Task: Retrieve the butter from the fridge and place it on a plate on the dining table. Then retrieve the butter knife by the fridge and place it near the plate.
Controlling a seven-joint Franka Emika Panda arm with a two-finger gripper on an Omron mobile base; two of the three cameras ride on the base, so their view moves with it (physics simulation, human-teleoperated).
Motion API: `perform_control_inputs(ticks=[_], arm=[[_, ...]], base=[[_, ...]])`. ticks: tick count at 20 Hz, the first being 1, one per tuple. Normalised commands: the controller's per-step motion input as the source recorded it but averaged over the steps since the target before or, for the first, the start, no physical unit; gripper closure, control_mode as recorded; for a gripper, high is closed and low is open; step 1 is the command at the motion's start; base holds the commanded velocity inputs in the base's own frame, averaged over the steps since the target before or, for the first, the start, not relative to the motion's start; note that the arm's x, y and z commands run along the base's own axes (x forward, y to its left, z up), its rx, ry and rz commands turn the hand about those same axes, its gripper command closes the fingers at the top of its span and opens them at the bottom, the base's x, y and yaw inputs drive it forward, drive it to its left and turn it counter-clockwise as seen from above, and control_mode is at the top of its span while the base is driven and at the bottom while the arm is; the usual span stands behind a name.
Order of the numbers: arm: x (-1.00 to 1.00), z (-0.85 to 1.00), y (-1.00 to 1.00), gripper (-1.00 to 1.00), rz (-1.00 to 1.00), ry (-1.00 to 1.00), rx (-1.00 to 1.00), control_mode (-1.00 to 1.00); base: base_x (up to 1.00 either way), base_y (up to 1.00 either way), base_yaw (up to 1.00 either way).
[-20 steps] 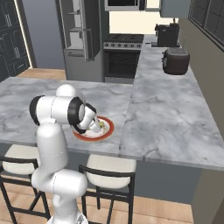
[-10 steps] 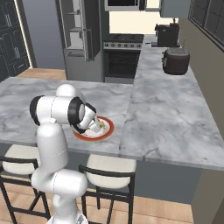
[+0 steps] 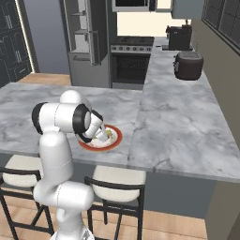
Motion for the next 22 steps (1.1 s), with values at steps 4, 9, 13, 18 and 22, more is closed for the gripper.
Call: perform_control_inputs(ticks=[4, 9, 13, 18, 22], arm=[[0.00, 0.00, 0.00, -1.00, 0.00, 0.00, 0.02, -1.00], [0.00, 0.27, -0.06, -1.00, 0.00, 0.03, 0.15, -1.00], [0.00, 0.47, -0.06, -1.00, 0.00, 0.07, 0.25, -1.00], [0.02, 0.62, -0.07, -1.00, 0.00, 0.10, 0.23, -1.00], [0.00, 0.80, -0.10, -1.00, 0.00, 0.08, 0.12, -1.00]], base=[[0.00, 0.00, 0.00], [0.00, 0.00, 0.00], [0.00, 0.00, 0.00], [0.00, 0.00, 0.00], [0.00, 0.00, 0.00]])
